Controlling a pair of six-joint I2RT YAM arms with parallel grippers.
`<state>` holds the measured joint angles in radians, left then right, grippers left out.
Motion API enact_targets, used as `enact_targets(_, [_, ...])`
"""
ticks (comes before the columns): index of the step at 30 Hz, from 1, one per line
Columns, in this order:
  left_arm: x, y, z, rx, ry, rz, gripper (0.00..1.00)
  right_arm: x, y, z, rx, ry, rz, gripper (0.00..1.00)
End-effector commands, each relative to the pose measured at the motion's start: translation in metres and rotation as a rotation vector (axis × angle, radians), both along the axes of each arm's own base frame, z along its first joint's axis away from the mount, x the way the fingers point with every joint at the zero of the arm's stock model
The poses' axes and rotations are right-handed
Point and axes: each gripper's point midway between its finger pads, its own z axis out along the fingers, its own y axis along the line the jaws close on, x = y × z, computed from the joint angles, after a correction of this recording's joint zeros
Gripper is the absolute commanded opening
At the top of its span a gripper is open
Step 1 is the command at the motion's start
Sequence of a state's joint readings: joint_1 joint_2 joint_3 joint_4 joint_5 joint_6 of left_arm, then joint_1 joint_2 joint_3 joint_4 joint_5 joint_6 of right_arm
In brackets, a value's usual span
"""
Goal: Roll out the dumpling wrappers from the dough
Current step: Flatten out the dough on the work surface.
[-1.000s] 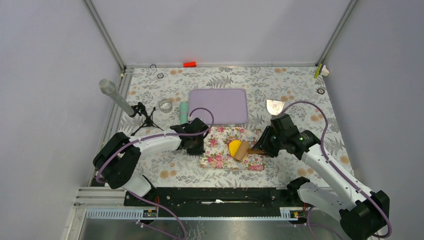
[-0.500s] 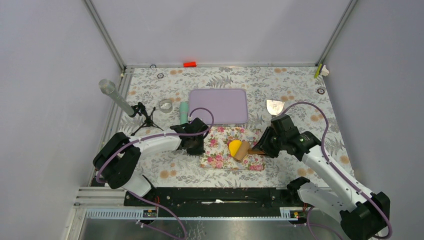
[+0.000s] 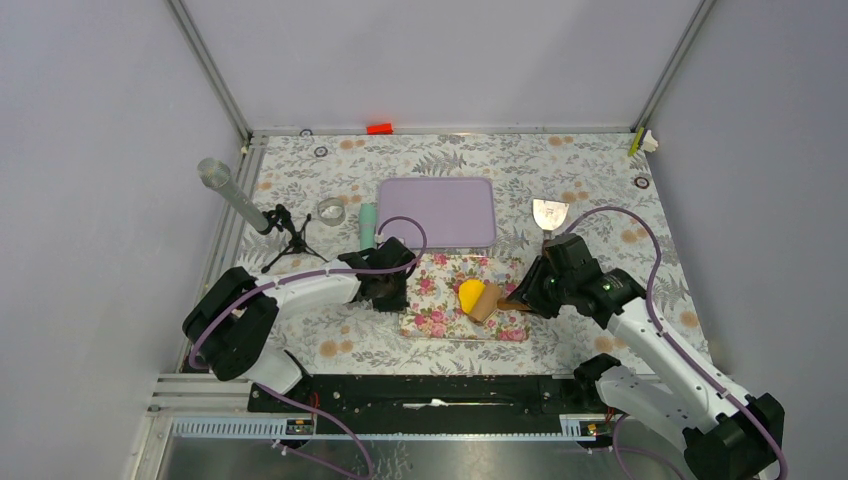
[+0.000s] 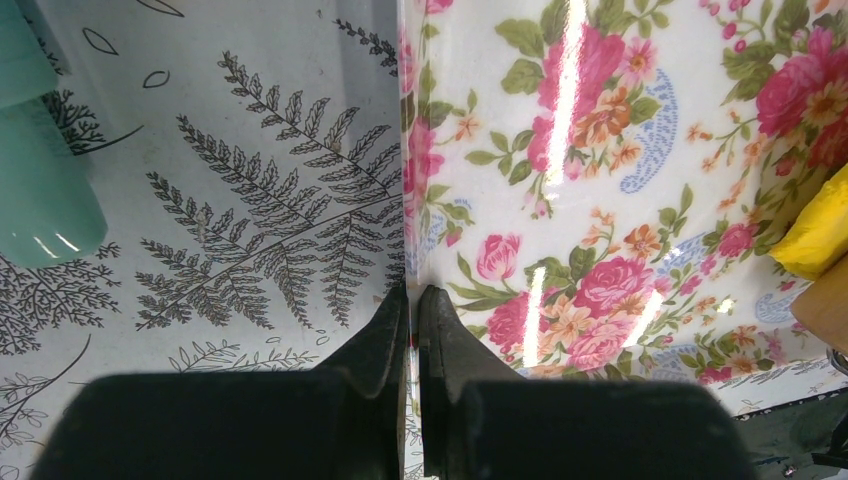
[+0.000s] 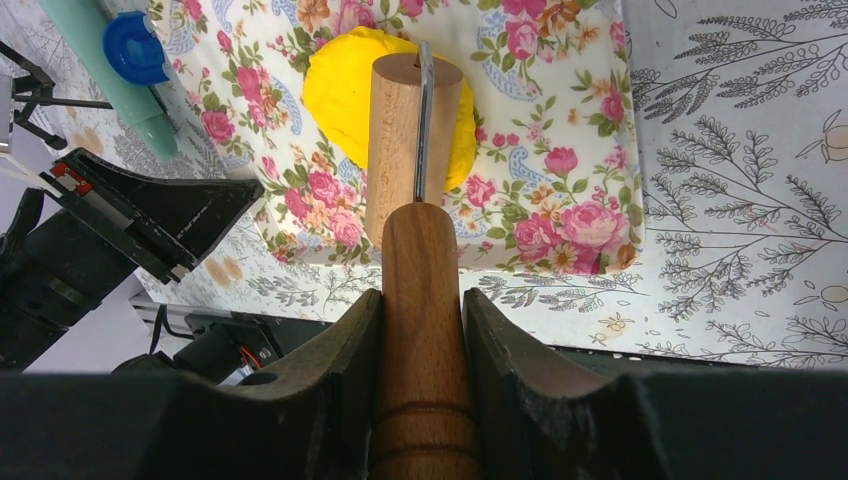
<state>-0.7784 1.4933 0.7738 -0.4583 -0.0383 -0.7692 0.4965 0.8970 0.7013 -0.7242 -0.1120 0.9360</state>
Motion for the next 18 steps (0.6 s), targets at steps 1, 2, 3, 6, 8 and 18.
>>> enact_targets(1, [-0.0136,0.0414,-0.0079,0.166,0.013,-0.017,0.0,-0.0383,-0.0706,-0.0444,-0.359,0.155,-0.044,0.0])
enact_targets(2, [-0.0139,0.0414,-0.0081,0.166,0.013,-0.018,0.0,-0.0385,-0.0716,-0.0433,-0.362,0.15,-0.046,0.0])
enact_targets(3, [-0.0142,0.0413,-0.0083,0.165,0.014,-0.017,0.0,-0.0386,-0.0714,-0.0428,-0.359,0.148,-0.046,0.0])
enact_targets(6, [-0.0141,0.0399,-0.0076,0.159,0.016,-0.017,0.0,-0.0397,-0.0713,-0.0436,-0.361,0.155,-0.043,0.0])
enact_targets(8, [-0.0134,0.0384,-0.007,0.154,0.015,-0.019,0.0,-0.0393,-0.0716,-0.0449,-0.365,0.156,-0.04,0.0])
enact_targets(18, [-0.0109,0.0345,-0.007,0.152,0.02,-0.024,0.0,-0.0394,-0.0651,-0.0506,-0.376,0.182,-0.031,0.0])
